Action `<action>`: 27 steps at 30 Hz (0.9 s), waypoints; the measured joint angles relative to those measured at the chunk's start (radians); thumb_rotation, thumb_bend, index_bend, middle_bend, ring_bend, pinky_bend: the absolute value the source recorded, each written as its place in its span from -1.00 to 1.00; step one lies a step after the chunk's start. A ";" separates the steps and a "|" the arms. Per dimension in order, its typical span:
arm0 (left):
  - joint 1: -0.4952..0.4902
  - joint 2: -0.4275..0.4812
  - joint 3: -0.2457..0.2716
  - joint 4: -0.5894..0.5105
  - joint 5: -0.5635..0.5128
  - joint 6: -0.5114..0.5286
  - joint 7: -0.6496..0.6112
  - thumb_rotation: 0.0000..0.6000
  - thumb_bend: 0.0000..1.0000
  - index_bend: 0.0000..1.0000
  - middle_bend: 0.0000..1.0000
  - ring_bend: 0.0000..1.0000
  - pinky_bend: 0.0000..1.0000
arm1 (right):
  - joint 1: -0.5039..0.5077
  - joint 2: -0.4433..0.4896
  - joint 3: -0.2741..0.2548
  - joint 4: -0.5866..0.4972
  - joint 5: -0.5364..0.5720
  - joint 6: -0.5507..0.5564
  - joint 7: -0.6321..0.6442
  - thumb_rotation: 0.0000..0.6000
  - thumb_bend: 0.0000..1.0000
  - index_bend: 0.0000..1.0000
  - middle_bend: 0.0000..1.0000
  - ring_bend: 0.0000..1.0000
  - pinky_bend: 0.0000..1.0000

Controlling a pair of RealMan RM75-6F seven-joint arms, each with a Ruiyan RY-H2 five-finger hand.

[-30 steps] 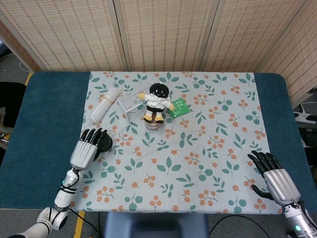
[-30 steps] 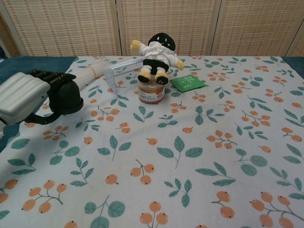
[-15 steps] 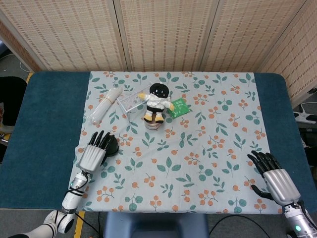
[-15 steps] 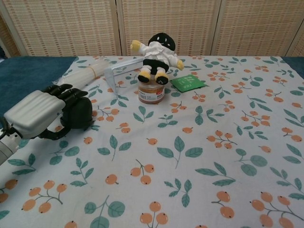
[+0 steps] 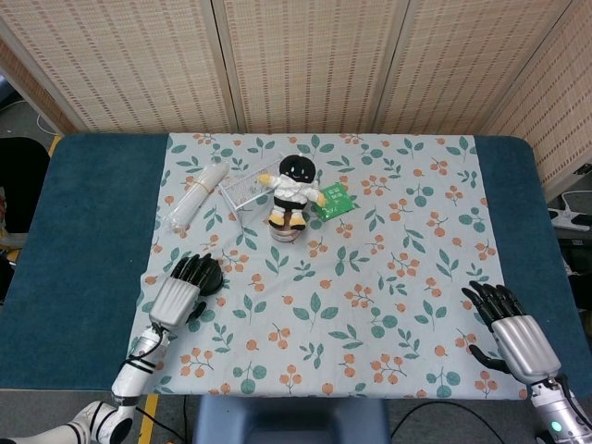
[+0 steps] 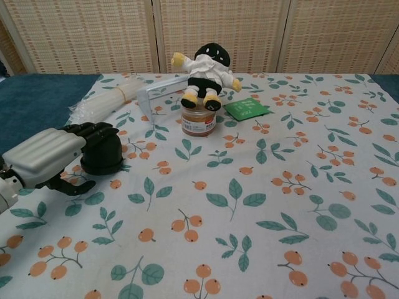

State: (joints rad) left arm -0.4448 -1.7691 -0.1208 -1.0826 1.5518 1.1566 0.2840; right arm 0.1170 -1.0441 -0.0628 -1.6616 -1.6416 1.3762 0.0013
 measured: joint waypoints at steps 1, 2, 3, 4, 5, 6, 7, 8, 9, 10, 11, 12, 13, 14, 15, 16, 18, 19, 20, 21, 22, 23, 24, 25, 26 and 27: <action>0.002 0.025 0.003 -0.048 -0.008 -0.006 0.006 1.00 -0.33 -1.00 -1.00 -1.00 -0.76 | 0.000 0.000 0.000 0.000 0.000 0.000 -0.001 1.00 -0.63 -1.00 -1.00 -1.00 -1.00; 0.004 0.044 0.006 -0.083 -0.013 -0.009 0.010 1.00 -0.32 -1.00 -1.00 -1.00 -0.76 | 0.000 0.000 0.000 0.000 0.000 -0.001 -0.002 1.00 -0.63 -1.00 -1.00 -1.00 -1.00; 0.007 0.062 0.008 -0.117 -0.018 -0.011 0.011 1.00 -0.32 -1.00 -1.00 -1.00 -0.76 | 0.000 -0.001 0.000 -0.001 0.000 -0.001 -0.003 1.00 -0.63 -1.00 -1.00 -1.00 -1.00; 0.009 0.086 0.011 -0.160 -0.023 -0.012 0.010 1.00 -0.32 -1.00 -1.00 -1.00 -0.76 | 0.000 -0.001 -0.001 -0.001 0.000 -0.002 -0.004 1.00 -0.63 -1.00 -1.00 -1.00 -1.00; 0.011 0.103 0.013 -0.189 -0.026 -0.010 0.006 1.00 -0.32 -1.00 -1.00 -1.00 -0.76 | 0.000 -0.001 -0.001 -0.001 0.000 -0.002 -0.005 1.00 -0.63 -1.00 -1.00 -1.00 -1.00; 0.013 0.119 0.015 -0.215 -0.028 -0.007 0.000 1.00 -0.32 -1.00 -1.00 -1.00 -0.76 | 0.000 -0.001 -0.001 -0.001 -0.001 -0.002 -0.006 1.00 -0.63 -1.00 -1.00 -1.00 -1.00; 0.015 0.139 0.016 -0.238 -0.028 0.000 -0.012 1.00 -0.32 -1.00 -1.00 -1.00 -0.76 | 0.000 -0.001 -0.002 -0.002 -0.001 -0.002 -0.006 1.00 -0.63 -1.00 -1.00 -1.00 -1.00; 0.015 0.148 0.017 -0.247 -0.029 0.007 -0.022 1.00 -0.32 -1.00 -1.00 -1.00 -0.76 | 0.000 -0.001 -0.002 -0.002 -0.002 -0.001 -0.006 1.00 -0.63 -1.00 -1.00 -1.00 -1.00; 0.014 0.152 0.016 -0.249 -0.030 0.012 -0.028 1.00 -0.32 -1.00 -1.00 -1.00 -0.76 | -0.001 -0.001 -0.002 -0.003 -0.003 0.000 -0.006 1.00 -0.63 -1.00 -1.00 -1.00 -1.00; 0.011 0.153 0.015 -0.247 -0.034 0.012 -0.032 1.00 -0.32 -1.00 -1.00 -1.00 -0.76 | -0.001 -0.001 -0.002 -0.003 -0.003 0.001 -0.005 1.00 -0.63 -1.00 -1.00 -1.00 -1.00; 0.009 0.155 0.014 -0.246 -0.040 0.007 -0.034 1.00 -0.32 -1.00 -1.00 -1.00 -0.76 | -0.001 -0.001 -0.002 -0.003 -0.003 0.003 -0.005 1.00 -0.63 -1.00 -1.00 -1.00 -1.00; 0.005 0.157 0.013 -0.247 -0.047 -0.002 -0.037 1.00 -0.32 -1.00 -1.00 -1.00 -0.76 | -0.002 -0.001 -0.002 -0.003 -0.003 0.004 -0.005 1.00 -0.63 -1.00 -1.00 -1.00 -1.00; -0.001 0.161 0.011 -0.249 -0.058 -0.019 -0.042 1.00 -0.33 -1.00 -1.00 -1.00 -0.76 | -0.003 0.000 -0.002 -0.002 -0.003 0.004 -0.005 1.00 -0.63 -1.00 -1.00 -1.00 -1.00; -0.006 0.164 0.009 -0.251 -0.067 -0.033 -0.046 1.00 -0.33 -1.00 -1.00 -1.00 -0.76 | -0.003 0.000 -0.003 -0.002 -0.004 0.004 -0.006 1.00 -0.63 -1.00 -1.00 -1.00 -1.00; -0.012 0.168 0.007 -0.252 -0.076 -0.048 -0.050 1.00 -0.33 -1.00 -1.00 -1.00 -0.76 | -0.003 -0.001 -0.003 -0.003 -0.004 0.003 -0.008 1.00 -0.63 -1.00 -1.00 -1.00 -1.00; -0.022 0.172 0.003 -0.252 -0.089 -0.069 -0.053 1.00 -0.33 -1.00 -1.00 -1.00 -0.76 | -0.003 -0.001 -0.003 -0.003 -0.005 0.003 -0.009 1.00 -0.63 -1.00 -1.00 -1.00 -1.00; -0.040 0.175 -0.002 -0.247 -0.106 -0.092 -0.057 1.00 -0.33 -1.00 -1.00 -1.00 -0.77 | -0.003 -0.001 -0.003 -0.004 -0.004 0.004 -0.010 1.00 -0.63 -1.00 -1.00 -1.00 -1.00; -0.049 0.176 -0.004 -0.240 -0.112 -0.101 -0.056 1.00 -0.32 -1.00 -1.00 -1.00 -0.77 | -0.003 -0.001 -0.003 -0.004 -0.003 0.004 -0.010 1.00 -0.63 -1.00 -1.00 -1.00 -1.00; -0.054 0.176 -0.004 -0.236 -0.115 -0.107 -0.055 1.00 -0.32 -1.00 -1.00 -1.00 -0.78 | -0.004 -0.001 -0.002 -0.004 -0.002 0.005 -0.010 1.00 -0.63 -1.00 -1.00 -1.00 -1.00; -0.059 0.176 -0.003 -0.232 -0.117 -0.111 -0.053 1.00 -0.31 -1.00 -1.00 -1.00 -0.78 | -0.004 -0.001 -0.002 -0.005 -0.002 0.007 -0.011 1.00 -0.63 -1.00 -1.00 -1.00 -1.00; -0.064 0.176 -0.003 -0.227 -0.118 -0.113 -0.053 1.00 -0.29 -1.00 -1.00 -0.99 -0.78 | -0.005 -0.001 -0.002 -0.005 -0.003 0.008 -0.011 1.00 -0.63 -1.00 -1.00 -1.00 -1.00; -0.066 0.174 -0.003 -0.224 -0.118 -0.111 -0.056 1.00 -0.29 -1.00 -0.98 -0.98 -0.78 | -0.005 -0.001 -0.002 -0.005 -0.003 0.008 -0.012 1.00 -0.63 -1.00 -1.00 -1.00 -1.00; -0.068 0.172 -0.003 -0.221 -0.118 -0.110 -0.060 1.00 -0.28 -1.00 -0.96 -0.96 -0.78 | -0.005 -0.001 -0.002 -0.006 -0.004 0.009 -0.012 1.00 -0.63 -1.00 -1.00 -1.00 -1.00; -0.072 0.170 -0.003 -0.217 -0.119 -0.109 -0.066 1.00 -0.28 -1.00 -0.94 -0.94 -0.78 | -0.005 -0.001 -0.002 -0.006 -0.004 0.009 -0.011 1.00 -0.63 -1.00 -1.00 -1.00 -1.00; -0.075 0.170 -0.002 -0.216 -0.121 -0.111 -0.069 1.00 -0.28 -0.98 -0.89 -0.90 -0.78 | -0.006 0.000 -0.001 -0.005 -0.003 0.010 -0.010 1.00 -0.63 -1.00 -1.00 -1.00 -1.00; -0.077 0.170 -0.002 -0.215 -0.122 -0.115 -0.070 1.00 -0.28 -0.94 -0.85 -0.86 -0.79 | -0.006 0.000 0.000 -0.005 -0.002 0.012 -0.009 1.00 -0.63 -1.00 -1.00 -1.00 -1.00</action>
State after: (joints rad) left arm -0.5222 -1.5986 -0.1224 -1.2977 1.4293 1.0415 0.2138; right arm 0.1109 -1.0437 -0.0633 -1.6668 -1.6438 1.3881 -0.0072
